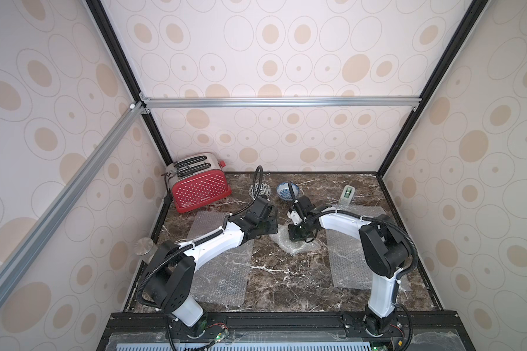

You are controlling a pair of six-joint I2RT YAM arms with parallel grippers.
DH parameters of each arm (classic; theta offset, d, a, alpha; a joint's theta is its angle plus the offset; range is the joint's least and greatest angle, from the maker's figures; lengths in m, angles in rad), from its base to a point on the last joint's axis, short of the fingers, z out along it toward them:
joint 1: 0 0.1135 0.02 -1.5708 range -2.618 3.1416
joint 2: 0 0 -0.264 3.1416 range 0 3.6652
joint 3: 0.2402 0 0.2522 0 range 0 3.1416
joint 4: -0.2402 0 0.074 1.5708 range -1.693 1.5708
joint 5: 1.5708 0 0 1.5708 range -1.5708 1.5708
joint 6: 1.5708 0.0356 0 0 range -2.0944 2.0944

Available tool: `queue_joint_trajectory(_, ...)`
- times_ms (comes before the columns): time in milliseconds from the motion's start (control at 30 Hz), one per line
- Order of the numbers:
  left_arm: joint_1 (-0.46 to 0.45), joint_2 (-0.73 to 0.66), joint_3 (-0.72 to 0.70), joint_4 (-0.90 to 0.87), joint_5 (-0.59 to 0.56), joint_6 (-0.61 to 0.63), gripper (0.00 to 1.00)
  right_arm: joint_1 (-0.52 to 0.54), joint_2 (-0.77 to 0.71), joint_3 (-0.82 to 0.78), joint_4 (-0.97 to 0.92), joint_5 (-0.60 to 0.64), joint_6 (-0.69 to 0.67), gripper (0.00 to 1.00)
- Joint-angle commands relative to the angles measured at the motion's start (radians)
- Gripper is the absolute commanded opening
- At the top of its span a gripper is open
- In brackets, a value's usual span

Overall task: Wrap bowls in bubble wrap
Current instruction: Stick the tape on the bubble wrap.

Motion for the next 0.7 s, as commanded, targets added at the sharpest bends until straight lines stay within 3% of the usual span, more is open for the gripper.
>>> queue_joint_trajectory(0, -0.005, 0.010, -0.006, 0.028, 0.007, -0.019, 0.35, 0.016, 0.032, -0.076, -0.044, 0.038, 0.009, 0.11)
queue_joint_trajectory(133, -0.004, 0.012, -0.009, 0.027, 0.013, -0.017, 0.35, 0.015, 0.025, -0.061, -0.059, 0.066, -0.002, 0.11)
queue_joint_trajectory(500, -0.004, -0.011, 0.022, -0.005, -0.002, 0.014, 0.36, 0.009, -0.131, 0.166, -0.206, 0.050, -0.022, 0.14)
queue_joint_trajectory(667, -0.004, -0.015, 0.046, -0.020, -0.006, 0.042, 0.37, -0.018, -0.192, 0.172, -0.227, 0.044, -0.018, 0.15)
